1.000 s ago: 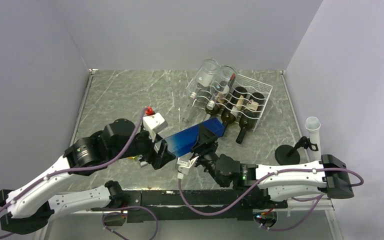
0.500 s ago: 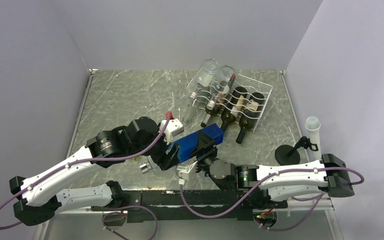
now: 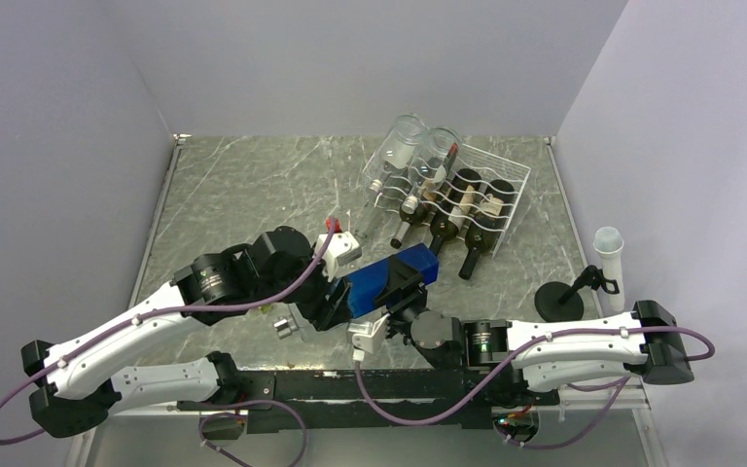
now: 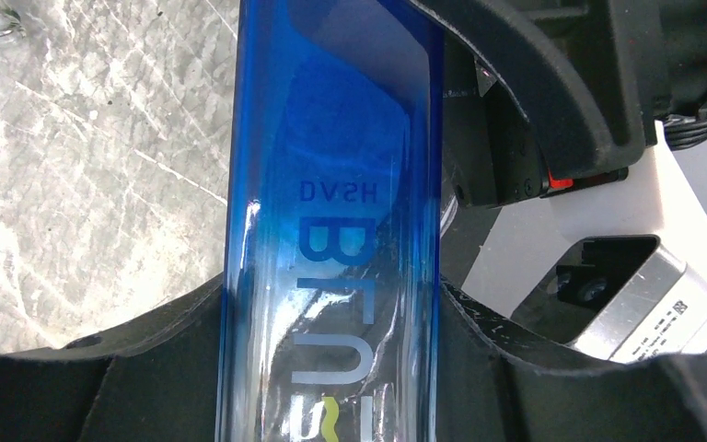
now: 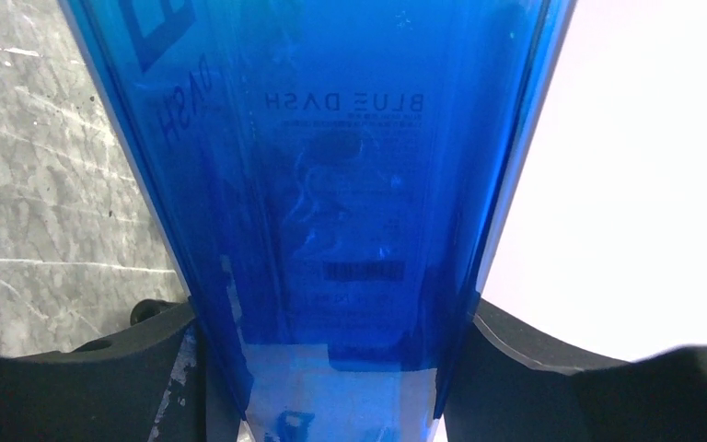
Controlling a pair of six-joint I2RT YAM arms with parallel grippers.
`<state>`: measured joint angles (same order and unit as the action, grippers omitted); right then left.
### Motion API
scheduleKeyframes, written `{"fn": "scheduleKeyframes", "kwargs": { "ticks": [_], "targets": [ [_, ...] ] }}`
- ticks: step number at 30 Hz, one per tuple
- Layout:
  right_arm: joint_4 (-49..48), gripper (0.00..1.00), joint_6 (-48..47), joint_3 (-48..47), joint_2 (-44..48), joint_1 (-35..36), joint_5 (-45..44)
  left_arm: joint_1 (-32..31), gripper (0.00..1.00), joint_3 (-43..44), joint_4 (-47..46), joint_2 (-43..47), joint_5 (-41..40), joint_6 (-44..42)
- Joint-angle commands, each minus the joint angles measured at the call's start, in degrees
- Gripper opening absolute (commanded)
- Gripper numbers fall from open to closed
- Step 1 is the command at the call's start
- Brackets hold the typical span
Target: Put the wine bottle on the wine rack
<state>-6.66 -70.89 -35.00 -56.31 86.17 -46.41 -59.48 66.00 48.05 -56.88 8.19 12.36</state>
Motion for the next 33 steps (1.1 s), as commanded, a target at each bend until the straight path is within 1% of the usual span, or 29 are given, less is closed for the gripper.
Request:
{"fn": "scheduleKeyframes", "kwargs": {
  "ticks": [1,4,6,7,8,9,11,12,13,17,23,28,29,30,32,33],
  "targets": [
    [-17.8,0.0,3.3,-7.0,4.1,1.1,0.6,0.2,0.01,-0.3,-0.3,-2.0,-5.2,-0.1],
    [-22.6,0.0,0.0,-5.3,3.5,1.1,-0.9,0.2,0.01,0.2,-2.3,-0.6,-12.7,2.1],
    [-25.9,0.16,-2.4,-3.6,3.0,1.0,-1.1,0.2,0.01,0.7,-4.3,0.5,-15.0,2.4],
    [-26.9,0.27,-3.9,-2.8,2.8,1.0,-1.2,0.2,0.01,0.8,-5.1,1.1,-15.4,2.3],
    [-28.9,0.43,-5.4,-1.7,2.4,1.1,-1.3,0.2,0.01,1.0,-5.5,1.6,-15.6,2.4],
    [-31.2,0.63,-7.1,-1.0,2.1,1.0,-1.5,0.2,0.01,1.2,-5.7,1.9,-16.0,2.3],
    [-34.1,0.85,-9.4,-0.2,1.7,1.0,-1.6,0.3,0.01,1.9,-5.7,2.3,-17.6,2.6],
    [-34.7,0.95,-9.7,0.1,1.6,1.0,-1.5,0.2,0.01,2.1,-5.8,2.4,-18.1,2.7],
    [-34.9,0.99,-9.8,0.4,1.6,1.0,-1.3,0.2,0.01,2.3,-5.8,2.5,-18.4,2.6],
    [-32.1,1.0,-9.2,0.8,1.4,1.0,-1.1,0.2,0.01,3.1,-6.3,3.5,-19.7,3.3],
    [-25.3,1.0,-8.7,1.6,2.3,1.0,-0.6,0.2,0.01,5.4,-6.5,5.1,-25.8,6.0],
    [-17.2,1.0,-3.7,-0.7,3.3,1.1,-0.8,0.2,0.01,6.7,-7.0,6.5,-30.7,7.7],
    [-14.3,1.0,-1.1,-2.1,4.1,1.1,-0.6,0.2,0.01,6.7,-7.1,6.8,-31.9,8.3],
    [-9.5,1.0,3.5,-4.4,4.9,1.2,0.2,0.2,0.01,6.6,-7.1,7.0,-32.9,8.6],
    [9.8,1.0,17.9,-12.9,6.7,1.2,5.5,0.2,0.01,6.1,-7.6,7.6,-34.5,9.7],
    [17.0,1.0,24.2,-16.9,7.1,1.3,8.8,0.2,0.01,5.8,-8.1,8.0,-34.9,10.2]
  ]
}}
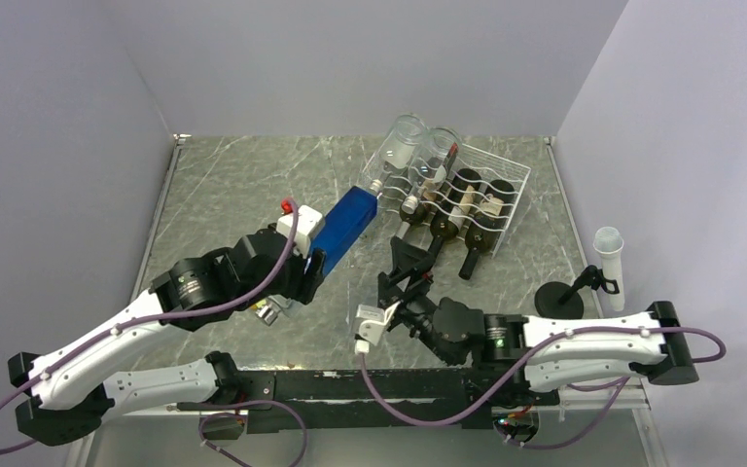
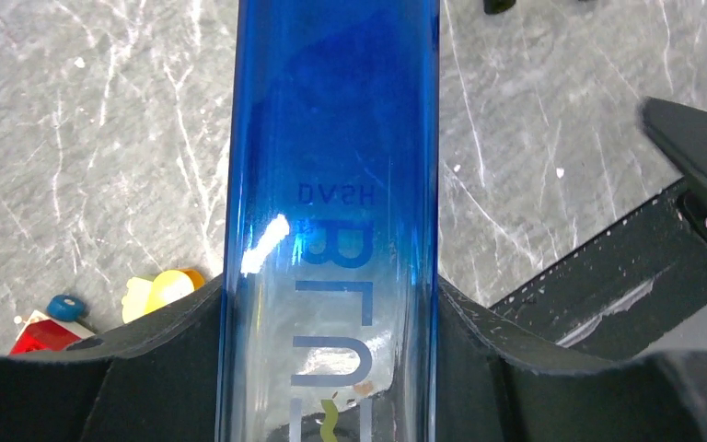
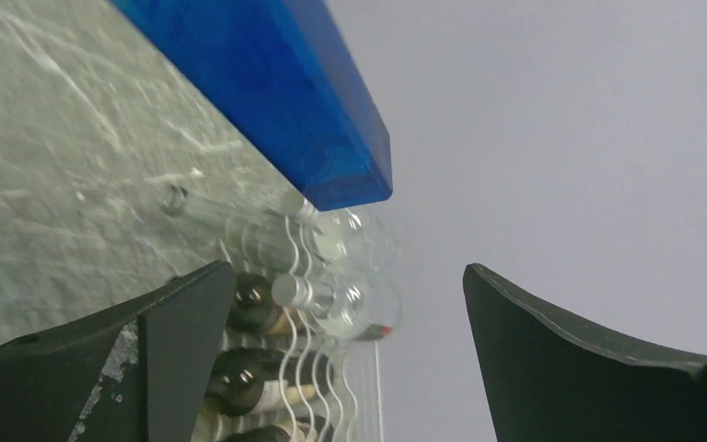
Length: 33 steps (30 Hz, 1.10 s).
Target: Put the wine bottle on the wine rack
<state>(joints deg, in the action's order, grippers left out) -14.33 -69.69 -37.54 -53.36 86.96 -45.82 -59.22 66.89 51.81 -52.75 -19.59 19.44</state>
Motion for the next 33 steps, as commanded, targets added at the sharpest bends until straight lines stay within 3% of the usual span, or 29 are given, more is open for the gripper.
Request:
{"fn": "scheduleKeyframes", "kwargs": {
  "ticks": [1,8,15,24,33],
  "targets": [
    [28.4,1.0,28.0,-17.5,4.6,0.5,10.7,0.0,0.01,4.7,-12.4,4.1,-7.0,3.5],
    [36.0,1.0,48.0,-30.3,4.7,0.5,19.8,0.0,0.01,3.5,-14.9,4.4,-8.2,5.3],
    [41.4,1.0,61.9,-38.7,1.1,0.5,21.5,0.0,0.01,1.2,-18.4,4.3,-5.4,6.0],
    [41.7,1.0,74.6,-39.8,3.6,0.4,22.5,0.0,0.01,-1.8,-25.4,2.3,-0.4,6.2],
    [40.2,1.0,79.3,-35.3,12.4,0.4,22.1,0.0,0.01,-2.1,-33.9,-3.4,5.8,6.0]
  ]
}}
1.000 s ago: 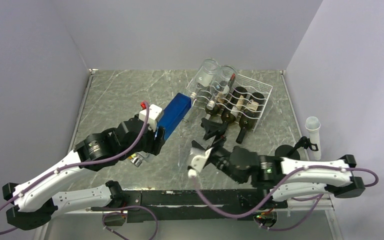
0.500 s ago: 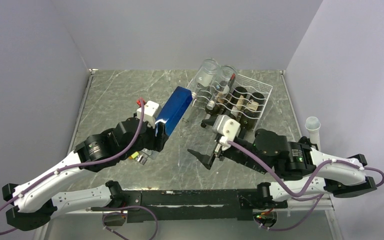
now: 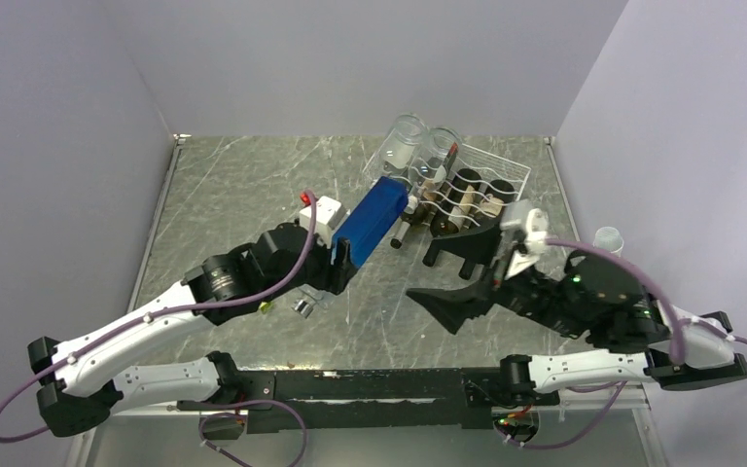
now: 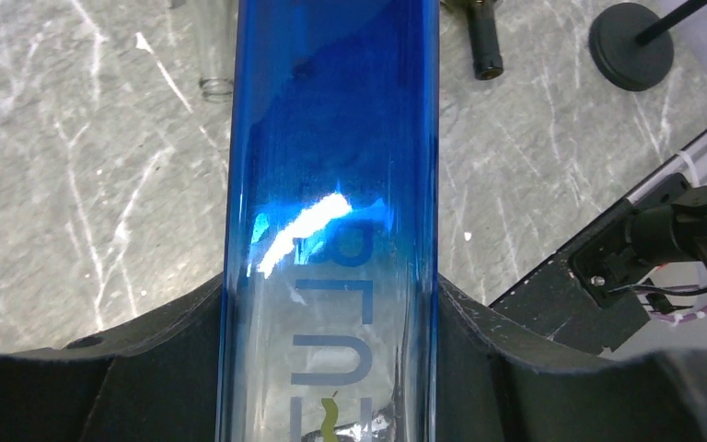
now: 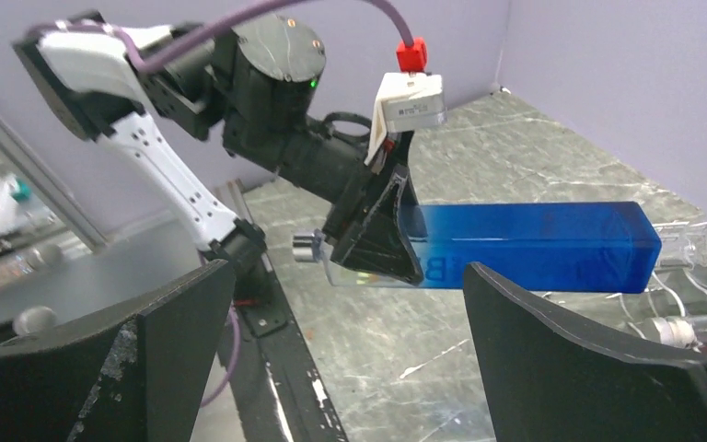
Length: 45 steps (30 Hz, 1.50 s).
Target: Put the wine bottle on the wine rack
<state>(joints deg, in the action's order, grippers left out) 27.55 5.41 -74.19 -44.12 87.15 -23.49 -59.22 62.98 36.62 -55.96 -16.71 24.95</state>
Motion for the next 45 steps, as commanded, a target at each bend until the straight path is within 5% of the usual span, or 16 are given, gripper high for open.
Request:
{"fn": "scheduleKeyframes", "kwargs": {
  "ticks": [1,23,30,45],
  "targets": [
    [-1.1,1.0,4.8,1.5,3.7,0.2,-0.2,0.0,0.01,1.6,-20.1,-0.9,3.4,0.5],
    [0.0,0.97,14.0,7.6,12.6,0.2,-2.3,-0.9,0.01,15.3,-48.6,-32.3,2.6,1.4],
    [1.6,0.96,15.4,8.4,13.5,0.2,-2.7,-0.9,0.01,28.6,-48.0,-45.3,1.2,3.1],
    [2.6,0.95,17.6,11.5,15.6,0.3,-1.3,1.4,0.01,42.2,-42.5,-60.2,-2.1,5.9]
  ]
}}
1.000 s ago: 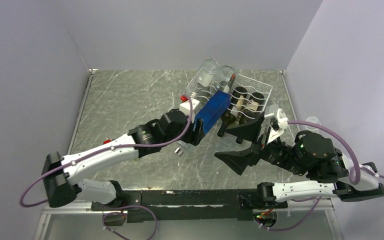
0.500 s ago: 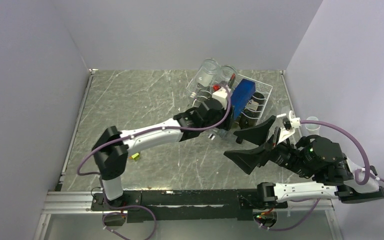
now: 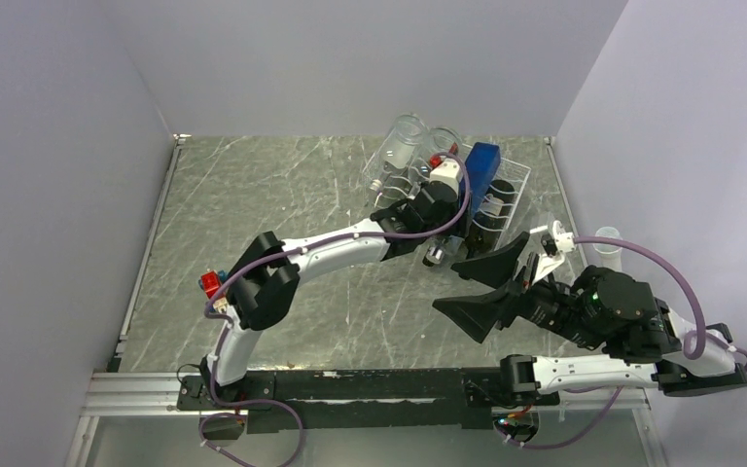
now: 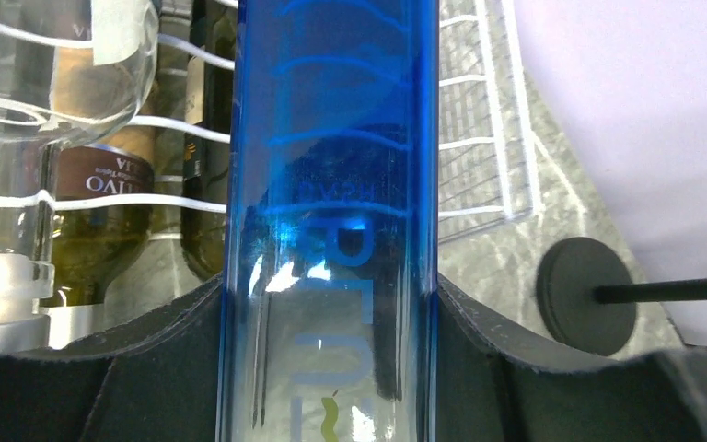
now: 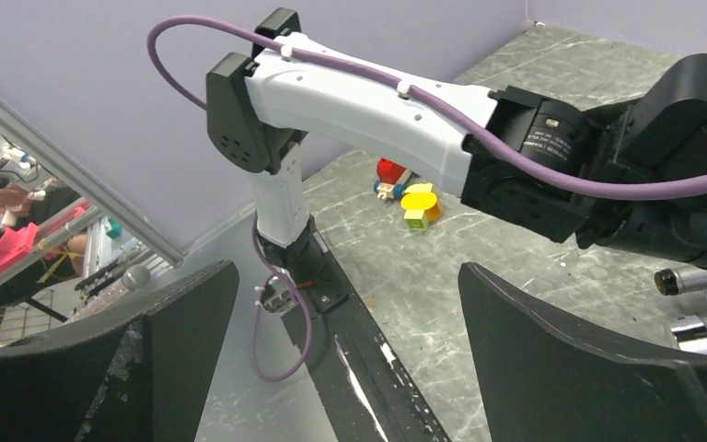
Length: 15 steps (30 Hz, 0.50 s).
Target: Put the wine bottle on the wine rack
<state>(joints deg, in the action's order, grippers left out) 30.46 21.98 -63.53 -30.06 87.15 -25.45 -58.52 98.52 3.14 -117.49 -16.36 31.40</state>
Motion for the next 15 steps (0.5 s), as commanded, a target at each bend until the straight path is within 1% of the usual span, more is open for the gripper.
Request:
{"fn": "scheduleKeyframes", "kwargs": {
  "ticks": [1,15],
  "targets": [
    [-0.4,0.95,1.1,1.3,1.8,0.2,0.8,1.0,0.01,6.8,-8.7,0.9,-2.7,-0.4],
    [-0.1,0.93,2.9,3.8,1.8,0.2,1.3,3.3,0.01,12.8,-3.7,-4.4,-5.5,-0.4]
  ]
}}
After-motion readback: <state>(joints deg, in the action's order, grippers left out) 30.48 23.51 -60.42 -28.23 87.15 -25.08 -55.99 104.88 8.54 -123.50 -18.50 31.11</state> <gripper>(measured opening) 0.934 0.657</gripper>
